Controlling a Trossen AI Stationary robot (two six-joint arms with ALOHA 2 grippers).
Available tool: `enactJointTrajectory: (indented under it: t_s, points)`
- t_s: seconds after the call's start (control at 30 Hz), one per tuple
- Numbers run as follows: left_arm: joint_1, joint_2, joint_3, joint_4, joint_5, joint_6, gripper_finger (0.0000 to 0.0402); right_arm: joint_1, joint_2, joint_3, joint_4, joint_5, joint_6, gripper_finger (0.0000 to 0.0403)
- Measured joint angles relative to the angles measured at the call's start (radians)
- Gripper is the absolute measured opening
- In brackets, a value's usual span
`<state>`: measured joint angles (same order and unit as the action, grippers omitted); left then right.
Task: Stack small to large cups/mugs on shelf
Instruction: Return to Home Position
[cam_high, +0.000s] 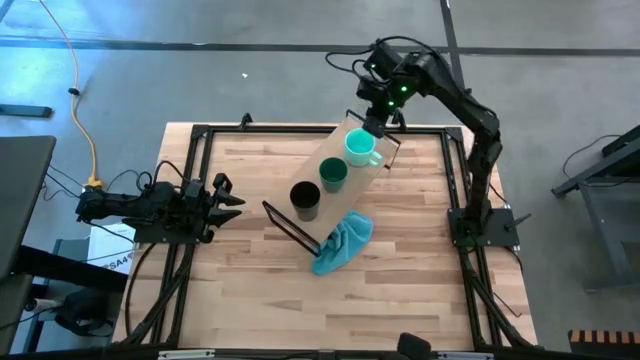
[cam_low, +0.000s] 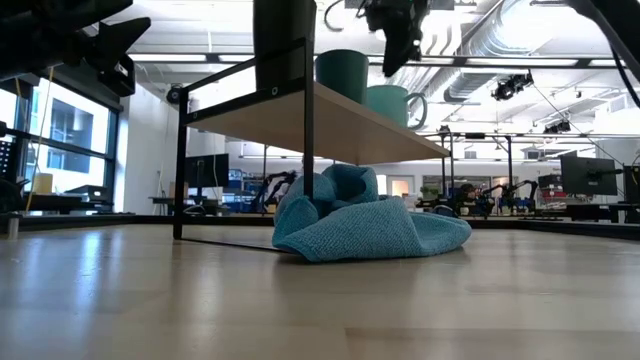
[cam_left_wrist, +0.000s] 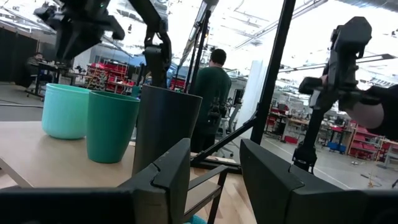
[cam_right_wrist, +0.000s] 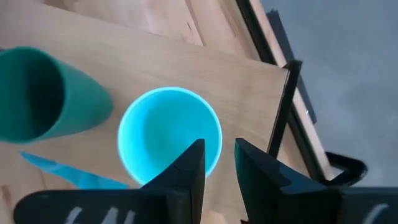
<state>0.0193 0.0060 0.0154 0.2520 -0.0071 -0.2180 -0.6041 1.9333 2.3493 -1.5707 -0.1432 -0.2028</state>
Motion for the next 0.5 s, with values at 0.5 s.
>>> enactJointTrajectory:
  t_s: [0.5]
  points:
    - [0.0, 0.0, 0.0, 0.0, 0.0, 0.002, 0.0129, -0.005, -0.206, 0.0, 0.1, -0.01, -0.166, 0.0079]
